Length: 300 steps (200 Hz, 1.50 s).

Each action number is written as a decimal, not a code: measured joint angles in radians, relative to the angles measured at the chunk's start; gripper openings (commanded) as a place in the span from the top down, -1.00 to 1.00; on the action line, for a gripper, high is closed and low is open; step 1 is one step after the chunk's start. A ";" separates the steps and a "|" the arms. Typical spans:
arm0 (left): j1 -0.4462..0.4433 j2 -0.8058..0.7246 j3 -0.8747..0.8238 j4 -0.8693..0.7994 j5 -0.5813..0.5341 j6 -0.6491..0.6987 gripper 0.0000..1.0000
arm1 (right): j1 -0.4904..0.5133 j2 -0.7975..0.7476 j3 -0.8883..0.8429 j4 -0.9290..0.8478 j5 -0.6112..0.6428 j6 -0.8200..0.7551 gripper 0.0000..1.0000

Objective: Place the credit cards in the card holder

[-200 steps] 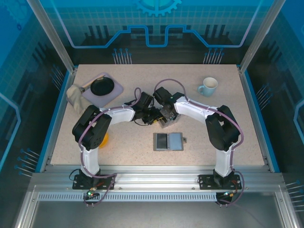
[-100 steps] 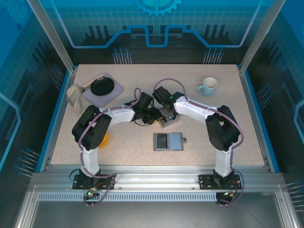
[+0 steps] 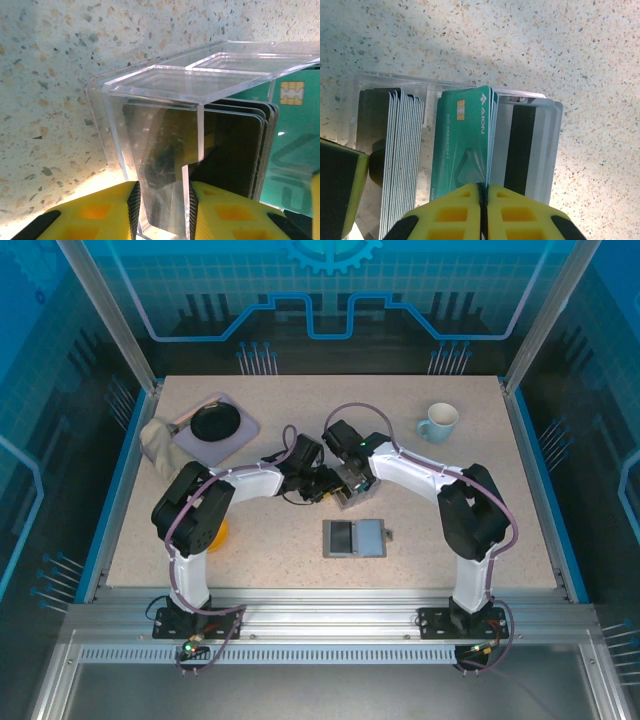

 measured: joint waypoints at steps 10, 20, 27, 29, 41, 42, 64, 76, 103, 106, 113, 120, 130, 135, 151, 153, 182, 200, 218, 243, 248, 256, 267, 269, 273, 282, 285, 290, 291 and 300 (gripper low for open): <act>0.000 0.000 0.000 0.000 0.000 0.000 0.36 | 0.000 -0.007 0.000 -0.002 -0.003 0.001 0.91; 0.000 -0.001 -0.001 0.000 0.000 0.000 0.36 | 0.000 -0.013 0.000 -0.005 -0.008 0.009 0.92; 0.000 -0.002 -0.002 0.000 0.000 0.000 0.36 | 0.000 -0.018 0.000 -0.006 -0.014 0.011 0.93; 0.000 -0.002 -0.003 0.000 0.000 0.000 0.36 | 0.000 -0.019 0.000 -0.006 -0.015 0.011 0.94; 0.000 -0.005 -0.006 0.000 0.000 0.000 0.36 | 0.000 -0.028 0.000 -0.010 -0.029 0.015 0.96; 0.000 -0.005 -0.006 0.000 0.000 0.000 0.36 | 0.000 -0.029 0.000 -0.011 -0.031 0.016 0.96; 0.000 -0.012 -0.014 0.000 0.000 0.000 0.36 | -0.005 -0.055 0.000 -0.021 -0.084 0.034 1.00; 0.000 -0.019 -0.022 -0.001 0.000 0.000 0.35 | -0.015 -0.080 -0.002 -0.026 -0.134 0.048 1.00; 0.000 -0.035 -0.035 -0.012 0.000 0.000 0.33 | -0.063 -0.155 -0.018 -0.024 -0.239 0.084 1.00; 0.000 -0.035 -0.035 -0.014 0.000 0.000 0.33 | -0.069 -0.161 -0.018 -0.024 -0.245 0.088 1.00; 0.000 -0.037 -0.036 -0.016 0.000 0.001 0.33 | -0.080 -0.169 -0.018 -0.024 -0.261 0.096 1.00; 0.000 -0.037 -0.037 -0.016 0.000 0.001 0.32 | -0.089 -0.174 -0.018 -0.024 -0.278 0.104 1.00; 0.000 -0.040 -0.039 -0.018 0.000 0.002 0.29 | -0.101 -0.179 -0.024 -0.021 -0.308 0.119 1.00; 0.002 -0.041 -0.040 -0.021 0.000 0.003 0.28 | -0.106 -0.180 -0.029 -0.017 -0.323 0.125 1.00; 0.002 -0.052 -0.045 -0.027 0.000 0.005 0.22 | -0.126 -0.196 -0.064 -0.002 -0.391 0.155 1.00; 0.002 -0.053 -0.046 -0.027 0.000 0.005 0.21 | -0.128 -0.200 -0.070 0.002 -0.402 0.159 1.00; 0.008 -0.113 -0.072 -0.030 0.000 0.023 0.00 | -0.203 -0.298 -0.164 0.048 -0.554 0.239 1.00; 0.020 -0.179 -0.099 -0.021 -0.001 0.026 -0.12 | -0.266 -0.388 -0.236 0.103 -0.649 0.304 1.00; 0.033 -0.257 -0.137 0.003 0.005 0.028 -0.20 | -0.309 -0.469 -0.307 0.163 -0.736 0.374 1.00; 0.039 -0.336 -0.193 0.107 0.049 0.011 -0.26 | -0.336 -0.548 -0.396 0.240 -0.849 0.467 1.00; 0.039 -0.344 -0.205 0.136 0.066 -0.001 -0.27 | -0.338 -0.557 -0.411 0.254 -0.868 0.483 1.00; 0.039 -0.349 -0.224 0.191 0.098 -0.021 -0.28 | -0.346 -0.572 -0.437 0.281 -0.900 0.514 1.00; 0.039 -0.348 -0.249 0.268 0.142 -0.055 -0.28 | -0.355 -0.587 -0.468 0.312 -0.937 0.553 1.00; 0.039 -0.348 -0.252 0.277 0.147 -0.058 -0.28 | -0.357 -0.590 -0.473 0.317 -0.943 0.559 1.00; 0.039 -0.347 -0.261 0.304 0.164 -0.071 -0.28 | -0.360 -0.594 -0.482 0.325 -0.954 0.573 1.00; 0.039 -0.344 -0.275 0.354 0.195 -0.098 -0.28 | -0.367 -0.602 -0.500 0.344 -0.978 0.597 1.00; 0.038 -0.341 -0.277 0.369 0.205 -0.108 -0.28 | -0.368 -0.605 -0.505 0.352 -0.985 0.608 1.00; 0.037 -0.337 -0.278 0.394 0.220 -0.118 -0.28 | -0.370 -0.609 -0.512 0.364 -0.996 0.619 1.00; 0.036 -0.336 -0.278 0.398 0.222 -0.119 -0.27 | -0.371 -0.610 -0.514 0.366 -1.000 0.623 1.00; 0.037 -0.328 -0.278 0.444 0.246 -0.140 -0.26 | -0.374 -0.615 -0.524 0.383 -1.019 0.643 1.00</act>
